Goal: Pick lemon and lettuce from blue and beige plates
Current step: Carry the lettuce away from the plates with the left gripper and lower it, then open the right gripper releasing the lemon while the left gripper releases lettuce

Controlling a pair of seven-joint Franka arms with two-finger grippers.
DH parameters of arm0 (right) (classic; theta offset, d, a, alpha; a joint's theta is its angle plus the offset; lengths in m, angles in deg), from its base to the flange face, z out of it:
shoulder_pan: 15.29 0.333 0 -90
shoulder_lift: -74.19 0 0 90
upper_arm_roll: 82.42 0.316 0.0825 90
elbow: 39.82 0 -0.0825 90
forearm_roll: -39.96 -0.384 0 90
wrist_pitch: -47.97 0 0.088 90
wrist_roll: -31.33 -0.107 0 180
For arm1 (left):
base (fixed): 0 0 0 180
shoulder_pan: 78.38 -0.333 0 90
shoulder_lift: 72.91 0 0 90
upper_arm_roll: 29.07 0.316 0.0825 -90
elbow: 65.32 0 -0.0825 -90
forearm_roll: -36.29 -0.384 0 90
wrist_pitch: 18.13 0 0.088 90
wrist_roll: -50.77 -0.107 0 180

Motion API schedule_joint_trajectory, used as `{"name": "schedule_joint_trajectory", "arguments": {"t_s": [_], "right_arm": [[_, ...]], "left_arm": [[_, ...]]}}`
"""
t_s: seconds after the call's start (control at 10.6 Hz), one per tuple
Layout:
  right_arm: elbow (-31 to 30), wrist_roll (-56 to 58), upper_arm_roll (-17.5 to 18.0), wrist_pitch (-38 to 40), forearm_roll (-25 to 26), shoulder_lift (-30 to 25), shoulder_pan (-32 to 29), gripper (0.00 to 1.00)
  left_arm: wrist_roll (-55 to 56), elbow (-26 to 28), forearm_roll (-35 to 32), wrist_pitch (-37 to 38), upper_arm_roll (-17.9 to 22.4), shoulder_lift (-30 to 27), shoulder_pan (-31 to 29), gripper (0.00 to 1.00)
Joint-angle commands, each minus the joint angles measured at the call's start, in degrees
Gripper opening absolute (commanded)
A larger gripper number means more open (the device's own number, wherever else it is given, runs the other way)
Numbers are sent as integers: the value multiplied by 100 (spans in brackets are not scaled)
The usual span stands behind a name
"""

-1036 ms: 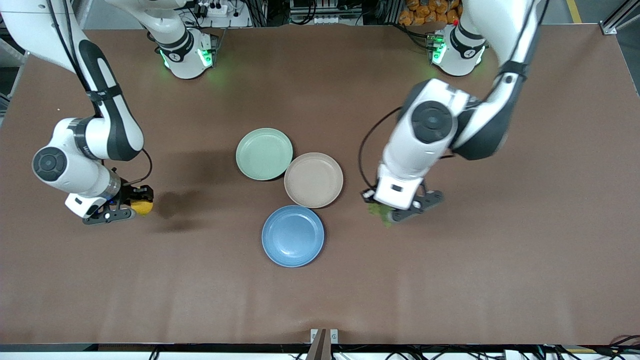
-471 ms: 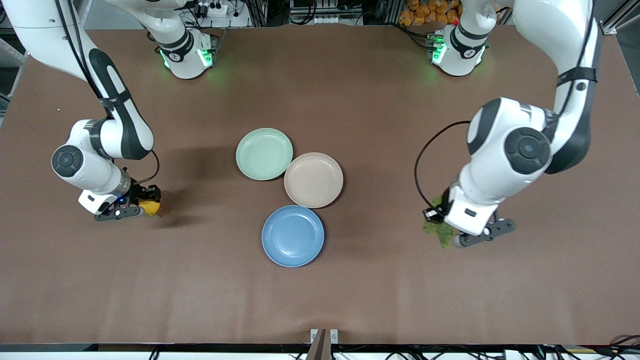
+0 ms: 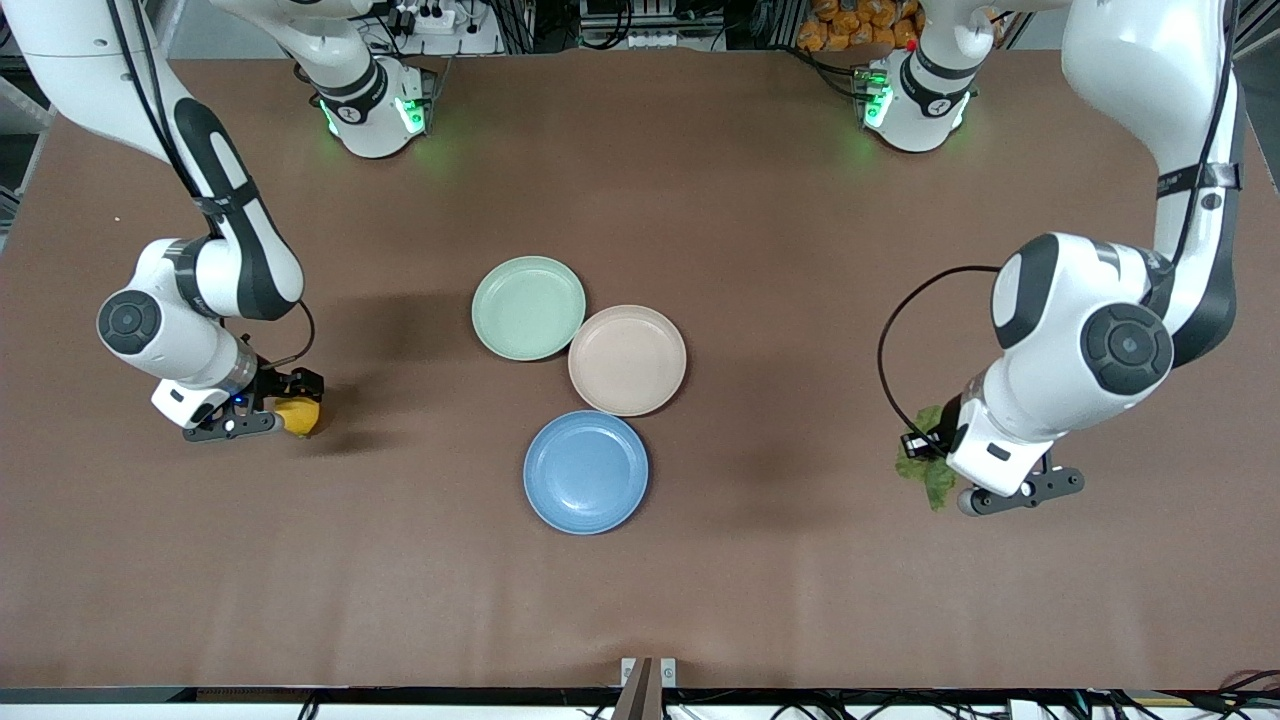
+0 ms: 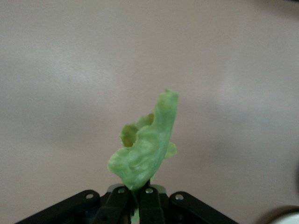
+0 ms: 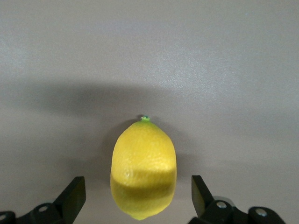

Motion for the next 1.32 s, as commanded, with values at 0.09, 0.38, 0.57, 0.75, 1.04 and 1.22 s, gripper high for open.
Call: {"name": "schedule_joint_trajectory", "arguments": {"t_s": [0.09,0.38,0.57,0.75,1.04,1.22], "right_arm": [[146,46,14,329,-102,-135,-72,100],[428,-103,-13,1148,-102,-424,-64,100],[446,-365,-13,1411,-111,-609,-72,100],[542,-384,-13,1910,-111,-898,-72,100],[1112,-841,31,3088,-59,-1224,-46,100],[1481,-842,40,3642,-41,-1426,-11,100]], "left_arm": [[-377,275,-350,-70,-60,301,-184,0],[-536,364,-341,-70,-60,695,-167,0],[-571,355,-350,-70,-60,855,-167,0],[-580,355,-332,-70,-60,934,-176,75],[-589,355,-341,-70,-68,970,-202,100],[-528,399,-271,-70,-68,734,-307,100]]}}
